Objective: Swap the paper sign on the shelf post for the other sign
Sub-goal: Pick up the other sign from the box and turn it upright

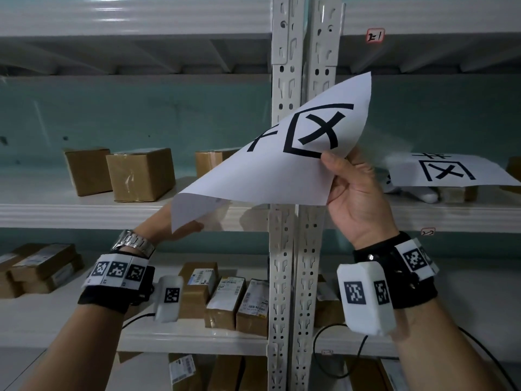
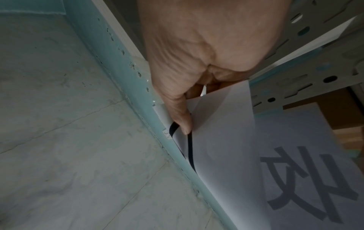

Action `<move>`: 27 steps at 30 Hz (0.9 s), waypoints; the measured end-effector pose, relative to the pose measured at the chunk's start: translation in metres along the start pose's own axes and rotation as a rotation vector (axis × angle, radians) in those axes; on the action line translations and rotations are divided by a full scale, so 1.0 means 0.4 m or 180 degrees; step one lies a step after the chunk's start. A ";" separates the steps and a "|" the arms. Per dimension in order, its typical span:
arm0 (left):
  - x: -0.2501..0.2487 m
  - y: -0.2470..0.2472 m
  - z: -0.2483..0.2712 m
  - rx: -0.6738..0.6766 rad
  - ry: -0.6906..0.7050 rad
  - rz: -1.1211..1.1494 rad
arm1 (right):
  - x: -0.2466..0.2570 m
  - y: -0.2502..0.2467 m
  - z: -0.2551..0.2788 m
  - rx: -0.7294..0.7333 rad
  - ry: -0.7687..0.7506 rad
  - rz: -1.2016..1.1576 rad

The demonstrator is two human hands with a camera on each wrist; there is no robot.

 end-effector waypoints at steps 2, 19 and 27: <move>0.013 -0.008 -0.006 0.0038 -0.0138 -0.0033 | 0.000 0.000 0.000 -0.0004 -0.0015 -0.0030; -0.064 -0.048 -0.005 -0.0238 0.0578 0.0588 | 0.040 -0.001 0.008 0.0055 -0.0236 -0.0036; -0.088 -0.054 0.014 -0.0715 0.0655 0.0875 | 0.039 0.021 0.017 0.0159 -0.0259 -0.0147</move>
Point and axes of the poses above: each hand's wrist, its own z-axis away from the middle knuckle, its own y-axis out of the palm, x = y × z, the point moved 8 cm from there along -z, towards the middle knuckle, and after that the axes turned 13 degrees about y, right-handed, at the moved point
